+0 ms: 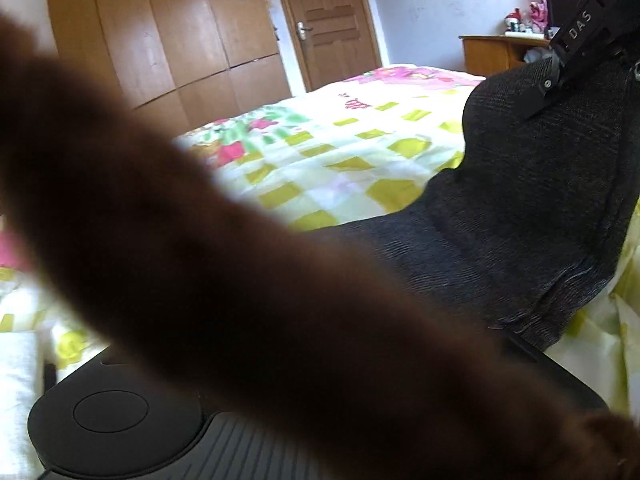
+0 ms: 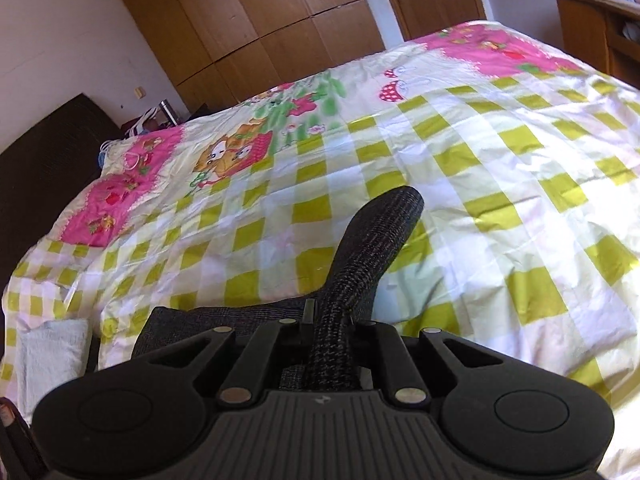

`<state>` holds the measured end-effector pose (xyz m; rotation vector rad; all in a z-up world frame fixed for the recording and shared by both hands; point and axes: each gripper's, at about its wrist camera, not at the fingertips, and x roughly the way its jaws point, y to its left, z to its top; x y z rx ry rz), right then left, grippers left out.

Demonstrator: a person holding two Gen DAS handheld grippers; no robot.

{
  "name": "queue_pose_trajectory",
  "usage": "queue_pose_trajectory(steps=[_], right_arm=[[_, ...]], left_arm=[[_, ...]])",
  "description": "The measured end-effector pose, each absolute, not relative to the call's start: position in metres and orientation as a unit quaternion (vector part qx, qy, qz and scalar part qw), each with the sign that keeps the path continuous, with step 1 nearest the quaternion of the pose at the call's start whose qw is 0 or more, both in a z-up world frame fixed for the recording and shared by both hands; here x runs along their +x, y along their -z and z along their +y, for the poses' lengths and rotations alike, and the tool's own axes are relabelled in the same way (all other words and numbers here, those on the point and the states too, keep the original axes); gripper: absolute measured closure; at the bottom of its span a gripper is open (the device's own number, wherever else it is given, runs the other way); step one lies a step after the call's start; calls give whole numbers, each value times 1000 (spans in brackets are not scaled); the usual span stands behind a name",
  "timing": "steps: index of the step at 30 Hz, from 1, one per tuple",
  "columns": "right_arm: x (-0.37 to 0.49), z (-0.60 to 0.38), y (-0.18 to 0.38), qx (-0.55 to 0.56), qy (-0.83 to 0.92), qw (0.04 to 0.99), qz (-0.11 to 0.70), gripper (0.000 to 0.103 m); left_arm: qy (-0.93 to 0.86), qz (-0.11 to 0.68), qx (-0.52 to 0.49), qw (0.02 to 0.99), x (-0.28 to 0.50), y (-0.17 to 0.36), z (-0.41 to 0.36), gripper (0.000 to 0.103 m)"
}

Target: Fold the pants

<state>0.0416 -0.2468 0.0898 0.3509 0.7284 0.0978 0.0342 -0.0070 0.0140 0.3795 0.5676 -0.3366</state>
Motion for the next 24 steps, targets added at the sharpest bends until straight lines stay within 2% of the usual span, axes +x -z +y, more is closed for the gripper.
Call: queue_pose_trajectory(steps=[5, 12, 24], right_arm=[[51, -189, -102, 90, -85, 927, 353, 78], [60, -123, -104, 19, -132, 926, 354, 78], [90, -39, -71, 16, -148, 909, 388, 78]], left_arm=[[121, 310, 170, 928, 42, -10, 28, 37], [137, 347, 142, 917, 50, 5, 36, 37], [155, 358, 71, 918, 50, 7, 54, 37]])
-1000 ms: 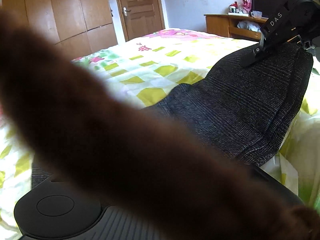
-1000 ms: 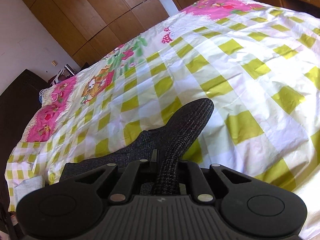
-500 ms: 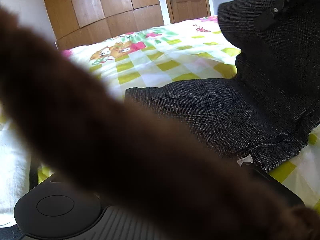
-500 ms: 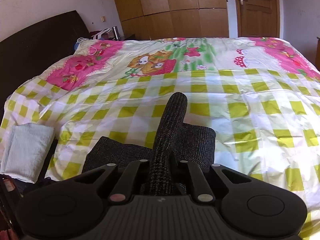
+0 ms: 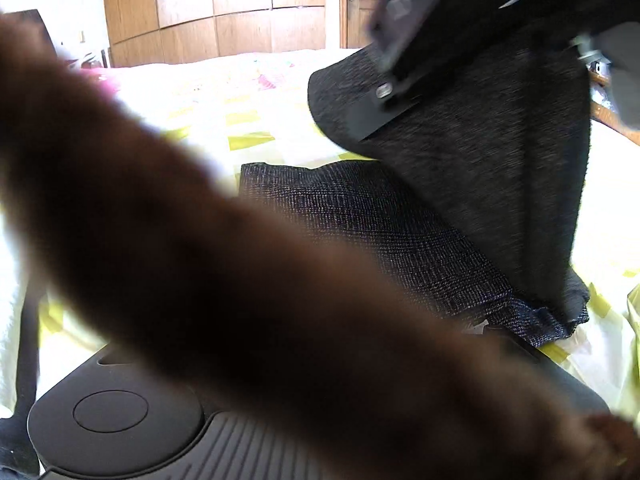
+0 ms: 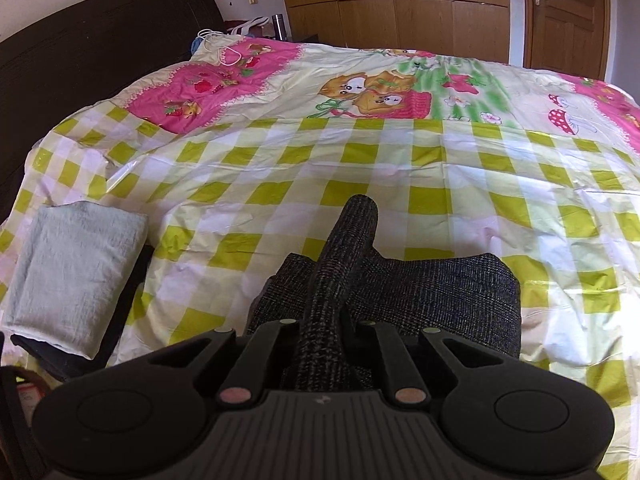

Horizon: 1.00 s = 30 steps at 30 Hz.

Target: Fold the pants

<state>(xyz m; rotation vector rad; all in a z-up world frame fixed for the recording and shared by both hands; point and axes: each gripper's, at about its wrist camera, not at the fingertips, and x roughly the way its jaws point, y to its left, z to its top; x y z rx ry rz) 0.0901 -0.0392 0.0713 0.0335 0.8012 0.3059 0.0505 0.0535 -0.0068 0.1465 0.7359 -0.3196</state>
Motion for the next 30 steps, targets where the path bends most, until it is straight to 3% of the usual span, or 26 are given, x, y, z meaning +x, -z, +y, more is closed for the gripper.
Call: queue_pose_trajectory(steps=[7, 15, 22, 30], right_arm=[[103, -20, -53, 14, -137, 899, 416, 77], [105, -24, -51, 59, -158, 889, 426, 61], [109, -33, -47, 101, -176, 879, 432, 56], [105, -45, -61, 153, -232, 864, 420, 50]], left_arm=[[166, 359, 47, 917, 51, 7, 60, 36], [163, 350, 24, 922, 44, -1, 71, 33], [163, 332, -65, 927, 10, -24, 110, 32], [172, 320, -38, 931, -12, -40, 95, 30]])
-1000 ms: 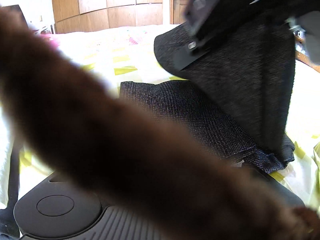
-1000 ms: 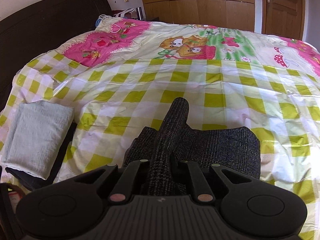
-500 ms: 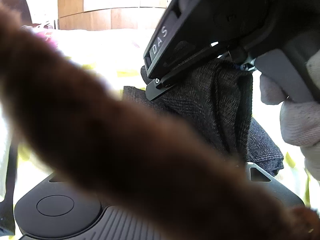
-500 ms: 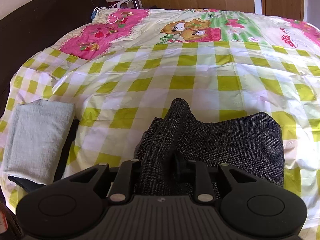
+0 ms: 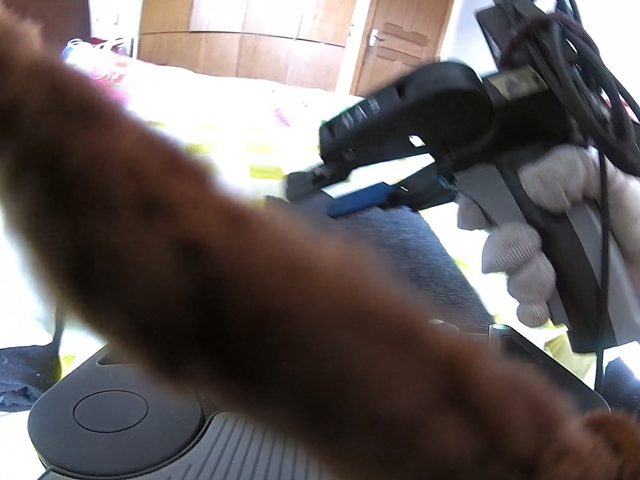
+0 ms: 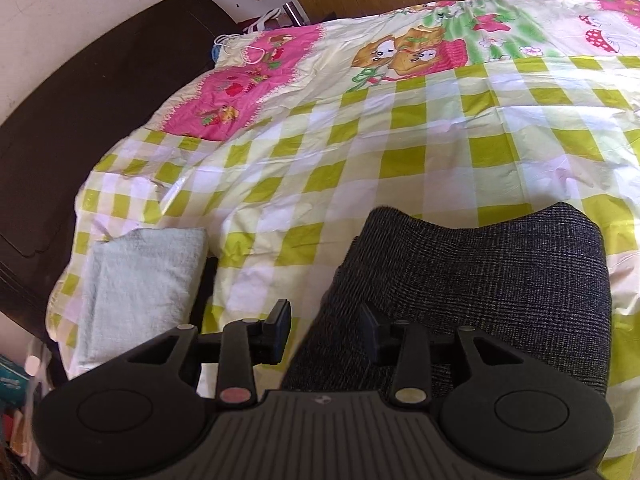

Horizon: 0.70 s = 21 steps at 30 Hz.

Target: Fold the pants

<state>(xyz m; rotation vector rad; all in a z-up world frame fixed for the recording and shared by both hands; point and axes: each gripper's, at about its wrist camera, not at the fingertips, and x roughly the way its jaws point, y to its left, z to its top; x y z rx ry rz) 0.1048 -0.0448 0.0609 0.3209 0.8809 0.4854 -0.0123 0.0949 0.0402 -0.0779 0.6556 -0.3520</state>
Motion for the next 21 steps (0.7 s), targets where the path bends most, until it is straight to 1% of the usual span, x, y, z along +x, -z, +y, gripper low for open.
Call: queue_pose_trajectory(steps=[1, 4, 12, 16, 18, 19, 20, 21], right_arm=[[105, -46, -64, 152, -231, 867, 414, 50], [110, -46, -71, 119, -211, 886, 396, 50], [137, -26, -56, 58, -200, 874, 440, 49], [148, -6, -42, 15, -184, 870, 457, 48], [155, -5, -36, 9, -175, 870, 460, 49], [156, -8, -35, 19, -168, 873, 458, 50], [157, -13, -35, 32, -168, 873, 457, 60], [157, -19, -35, 48, -173, 870, 459, 72]], left_arm=[[178, 319, -36, 930, -13, -41, 93, 28], [182, 319, -27, 930, -8, -36, 81, 27], [154, 356, -27, 921, 19, -20, 73, 28], [149, 364, -8, 919, 24, -15, 69, 32], [144, 362, 4, 921, 22, -15, 66, 38], [141, 359, 8, 923, 21, -16, 66, 41], [140, 356, 8, 924, 19, -17, 66, 43], [138, 353, 6, 925, 17, -19, 67, 47]])
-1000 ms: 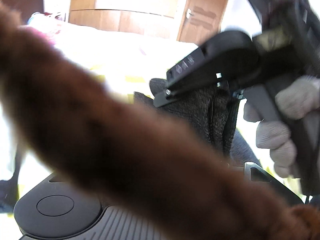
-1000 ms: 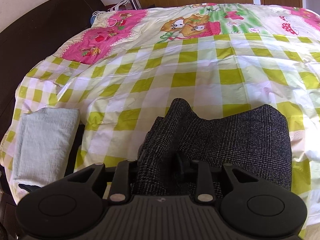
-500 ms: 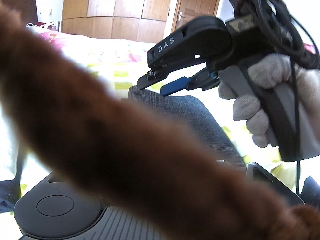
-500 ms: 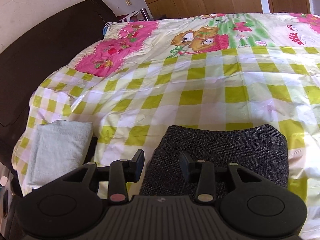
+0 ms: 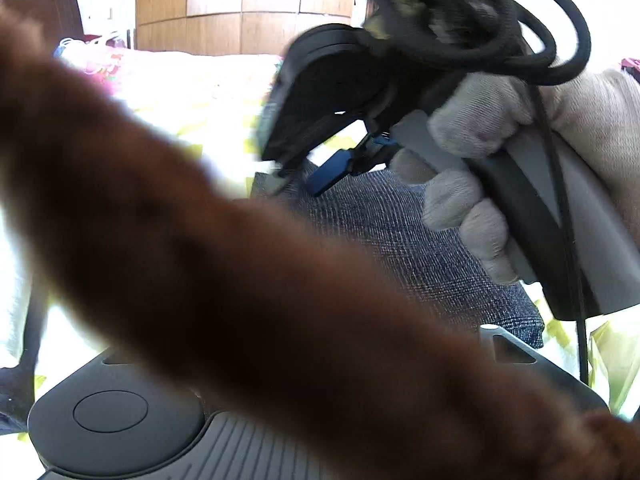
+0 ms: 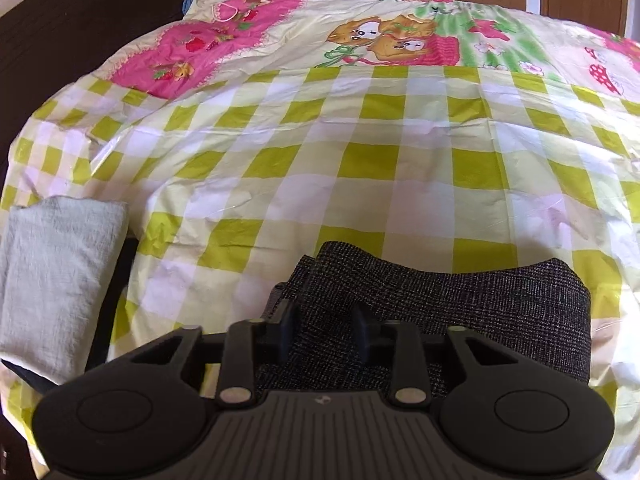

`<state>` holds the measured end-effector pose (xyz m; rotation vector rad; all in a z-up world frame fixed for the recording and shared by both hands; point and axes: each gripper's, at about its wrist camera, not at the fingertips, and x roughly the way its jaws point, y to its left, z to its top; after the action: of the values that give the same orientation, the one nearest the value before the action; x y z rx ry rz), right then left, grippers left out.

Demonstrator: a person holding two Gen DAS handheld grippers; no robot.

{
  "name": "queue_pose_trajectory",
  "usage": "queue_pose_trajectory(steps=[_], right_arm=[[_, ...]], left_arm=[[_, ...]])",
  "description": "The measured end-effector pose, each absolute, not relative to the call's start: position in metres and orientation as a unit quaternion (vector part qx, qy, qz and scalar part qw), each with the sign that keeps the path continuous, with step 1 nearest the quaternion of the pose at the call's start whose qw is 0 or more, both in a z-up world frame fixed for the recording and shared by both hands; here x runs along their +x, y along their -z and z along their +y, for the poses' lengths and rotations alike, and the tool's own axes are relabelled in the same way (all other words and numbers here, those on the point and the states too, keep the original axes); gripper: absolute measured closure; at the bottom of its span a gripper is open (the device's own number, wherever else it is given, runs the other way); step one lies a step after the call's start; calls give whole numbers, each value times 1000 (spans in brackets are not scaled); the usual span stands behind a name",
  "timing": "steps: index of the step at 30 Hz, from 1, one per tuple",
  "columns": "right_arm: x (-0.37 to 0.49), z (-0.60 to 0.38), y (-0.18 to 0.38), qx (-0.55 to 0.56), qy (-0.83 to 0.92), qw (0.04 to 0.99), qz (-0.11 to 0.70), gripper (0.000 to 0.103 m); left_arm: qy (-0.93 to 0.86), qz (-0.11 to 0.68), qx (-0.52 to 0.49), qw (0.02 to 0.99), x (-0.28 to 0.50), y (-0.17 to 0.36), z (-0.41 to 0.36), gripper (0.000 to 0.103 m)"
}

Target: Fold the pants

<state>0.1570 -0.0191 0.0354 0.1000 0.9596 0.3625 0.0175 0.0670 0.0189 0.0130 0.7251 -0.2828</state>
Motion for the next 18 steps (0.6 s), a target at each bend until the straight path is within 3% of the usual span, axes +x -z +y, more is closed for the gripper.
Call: queue_pose_trajectory(steps=[3, 9, 11, 12, 18], right_arm=[[150, -35, -42, 74, -182, 870, 453, 79], [130, -66, -69, 131, -197, 875, 423, 79], [126, -71, -82, 141, -200, 879, 408, 79], [125, -73, -90, 143, -201, 883, 400, 79], [132, -60, -106, 134, -208, 889, 384, 79]], left_arm=[[136, 346, 2, 928, 12, -25, 69, 56], [151, 320, 8, 935, 2, -36, 61, 54], [158, 312, 4, 937, 1, -41, 57, 66], [164, 304, -4, 938, 0, -45, 59, 84], [170, 288, -79, 939, 2, -59, 88, 85]])
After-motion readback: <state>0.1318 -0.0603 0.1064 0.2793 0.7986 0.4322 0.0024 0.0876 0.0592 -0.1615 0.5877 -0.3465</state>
